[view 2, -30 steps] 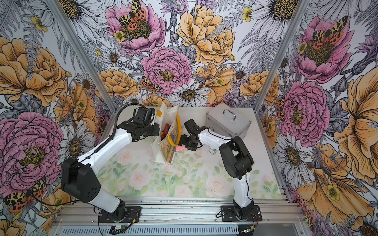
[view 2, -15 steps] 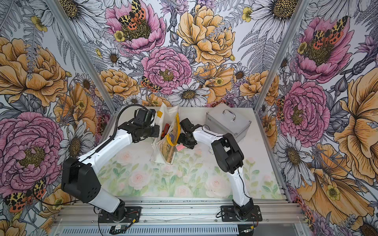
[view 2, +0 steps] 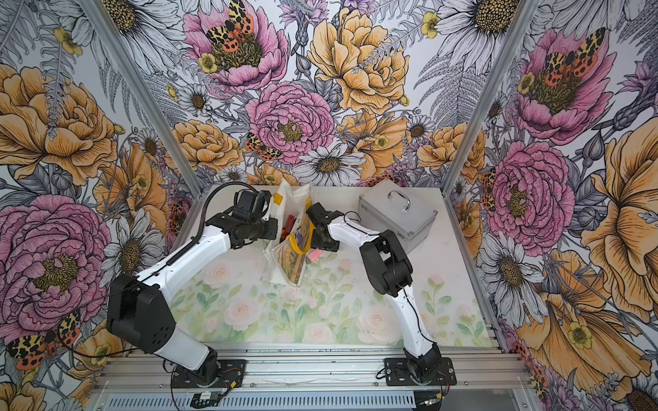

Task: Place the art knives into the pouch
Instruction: Pick up the utility knife at the center of the board.

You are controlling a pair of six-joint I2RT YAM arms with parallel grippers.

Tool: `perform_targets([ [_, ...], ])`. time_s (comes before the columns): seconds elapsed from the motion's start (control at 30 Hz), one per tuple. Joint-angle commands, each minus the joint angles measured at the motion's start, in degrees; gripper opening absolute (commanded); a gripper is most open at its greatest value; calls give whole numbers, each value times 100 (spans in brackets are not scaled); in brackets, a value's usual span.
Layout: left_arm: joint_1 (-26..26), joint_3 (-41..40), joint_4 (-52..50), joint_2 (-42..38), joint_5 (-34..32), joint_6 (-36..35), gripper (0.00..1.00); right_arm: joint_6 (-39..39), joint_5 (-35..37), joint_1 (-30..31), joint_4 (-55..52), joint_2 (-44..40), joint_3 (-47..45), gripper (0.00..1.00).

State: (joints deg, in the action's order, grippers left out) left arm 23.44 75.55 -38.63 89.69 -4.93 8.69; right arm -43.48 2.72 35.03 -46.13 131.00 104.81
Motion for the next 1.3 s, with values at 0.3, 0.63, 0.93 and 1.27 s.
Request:
perform_targets([
  [0.3,-71,-212,58,-292,-133,-99,24,771,139,417,-696,258,-182,44],
  [0.63,-74,-190,58,-334,-123,-26,24,832,-41,411,-658,187,-449,36],
  [0.93,-24,-220,51,-435,-86,67,25,1017,-187,263,-453,-148,-384,13],
  [1.27,220,-119,49,-483,-131,81,25,1062,235,-73,-205,-1519,-636,11],
])
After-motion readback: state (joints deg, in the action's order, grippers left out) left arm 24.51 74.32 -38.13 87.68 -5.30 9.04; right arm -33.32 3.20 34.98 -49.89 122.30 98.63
